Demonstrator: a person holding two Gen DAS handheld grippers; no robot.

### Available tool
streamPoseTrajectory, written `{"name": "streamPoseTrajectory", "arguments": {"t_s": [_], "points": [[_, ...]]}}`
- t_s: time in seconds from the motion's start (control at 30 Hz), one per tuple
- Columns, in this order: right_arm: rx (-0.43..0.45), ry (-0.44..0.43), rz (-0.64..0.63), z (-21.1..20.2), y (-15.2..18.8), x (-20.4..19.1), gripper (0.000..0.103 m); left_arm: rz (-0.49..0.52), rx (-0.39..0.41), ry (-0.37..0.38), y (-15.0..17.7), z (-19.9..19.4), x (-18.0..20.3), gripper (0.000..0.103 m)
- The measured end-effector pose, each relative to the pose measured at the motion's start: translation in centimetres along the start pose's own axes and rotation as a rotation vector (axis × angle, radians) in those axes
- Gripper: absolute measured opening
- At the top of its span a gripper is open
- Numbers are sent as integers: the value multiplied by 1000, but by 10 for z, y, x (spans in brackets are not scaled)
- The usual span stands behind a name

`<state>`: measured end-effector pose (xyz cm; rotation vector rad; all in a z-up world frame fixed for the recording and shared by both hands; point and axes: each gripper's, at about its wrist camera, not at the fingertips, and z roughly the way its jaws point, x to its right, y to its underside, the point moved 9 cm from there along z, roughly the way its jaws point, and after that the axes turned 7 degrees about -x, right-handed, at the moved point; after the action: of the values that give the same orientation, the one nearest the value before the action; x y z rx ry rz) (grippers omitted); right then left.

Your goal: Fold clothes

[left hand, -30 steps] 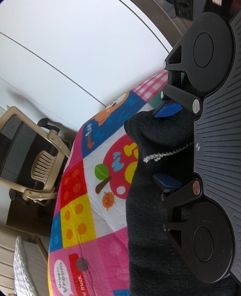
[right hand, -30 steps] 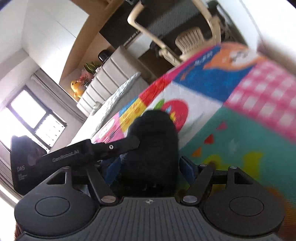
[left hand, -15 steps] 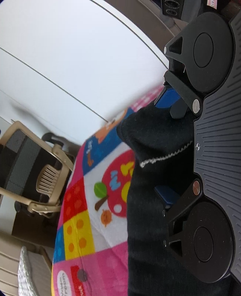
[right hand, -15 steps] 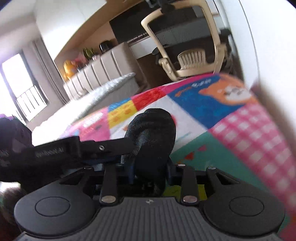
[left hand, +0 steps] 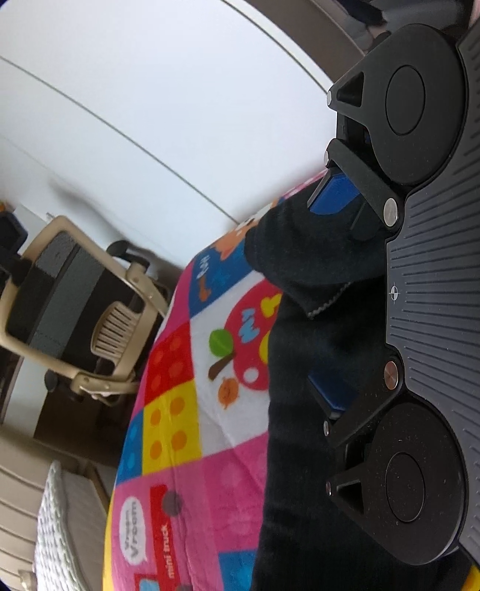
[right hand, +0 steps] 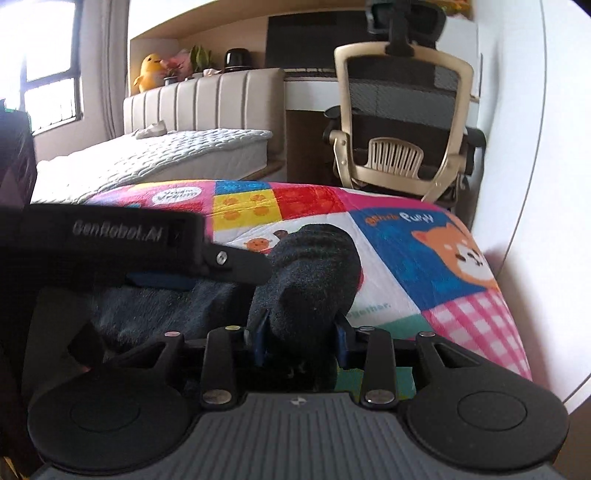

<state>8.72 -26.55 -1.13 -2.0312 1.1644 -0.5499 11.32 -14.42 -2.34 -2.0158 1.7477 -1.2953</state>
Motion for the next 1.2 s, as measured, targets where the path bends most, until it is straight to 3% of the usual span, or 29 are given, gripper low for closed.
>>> {"name": "streamPoseTrajectory", "arguments": {"t_s": [0.43, 1.03, 1.2], "points": [[18, 20, -114, -4, -1, -26, 36, 89, 2, -3, -12, 0, 16, 97], [8, 19, -144, 1, 6, -35, 42, 77, -22, -63, -9, 10, 2, 99], [11, 8, -162, 0, 7, -40, 42, 59, 5, -37, -14, 2, 2, 98]]}}
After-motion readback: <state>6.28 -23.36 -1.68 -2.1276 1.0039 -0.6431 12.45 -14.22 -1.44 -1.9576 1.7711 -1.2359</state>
